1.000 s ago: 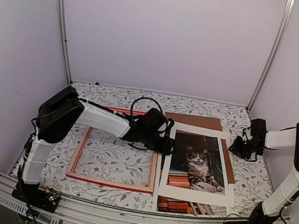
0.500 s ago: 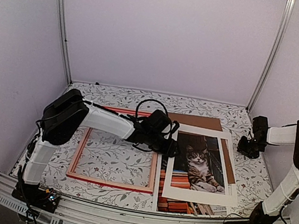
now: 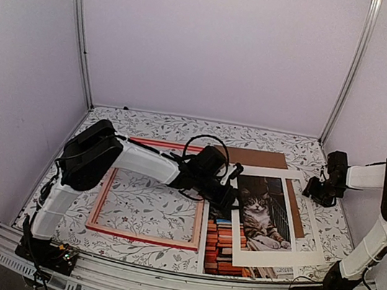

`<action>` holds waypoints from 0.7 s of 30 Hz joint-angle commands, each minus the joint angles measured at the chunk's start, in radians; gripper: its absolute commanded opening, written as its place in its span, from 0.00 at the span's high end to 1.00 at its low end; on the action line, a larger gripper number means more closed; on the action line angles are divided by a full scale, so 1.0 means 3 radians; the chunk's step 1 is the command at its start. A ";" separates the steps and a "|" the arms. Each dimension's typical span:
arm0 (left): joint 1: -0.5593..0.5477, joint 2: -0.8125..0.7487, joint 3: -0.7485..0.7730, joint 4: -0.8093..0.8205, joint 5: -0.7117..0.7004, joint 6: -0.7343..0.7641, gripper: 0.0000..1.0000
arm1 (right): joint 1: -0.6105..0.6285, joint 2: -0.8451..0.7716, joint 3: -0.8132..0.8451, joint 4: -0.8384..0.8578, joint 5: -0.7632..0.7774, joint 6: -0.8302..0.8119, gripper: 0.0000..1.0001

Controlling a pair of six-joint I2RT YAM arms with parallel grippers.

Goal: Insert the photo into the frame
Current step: Pick up the mat board from the photo.

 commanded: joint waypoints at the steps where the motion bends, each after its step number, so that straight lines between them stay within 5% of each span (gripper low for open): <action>1: -0.0058 0.0073 0.0022 -0.0207 -0.0081 -0.0021 0.35 | -0.0050 0.0067 -0.0049 -0.0021 0.0028 -0.0027 0.42; 7: -0.0067 -0.0137 -0.0195 -0.0368 -0.0366 -0.0277 0.23 | -0.0051 0.0080 -0.0123 0.0042 -0.0095 -0.0043 0.42; 21: -0.0103 -0.0127 -0.0371 0.0169 0.0350 -0.1524 0.11 | -0.0041 -0.0095 -0.0342 0.0158 -0.0467 0.0068 0.43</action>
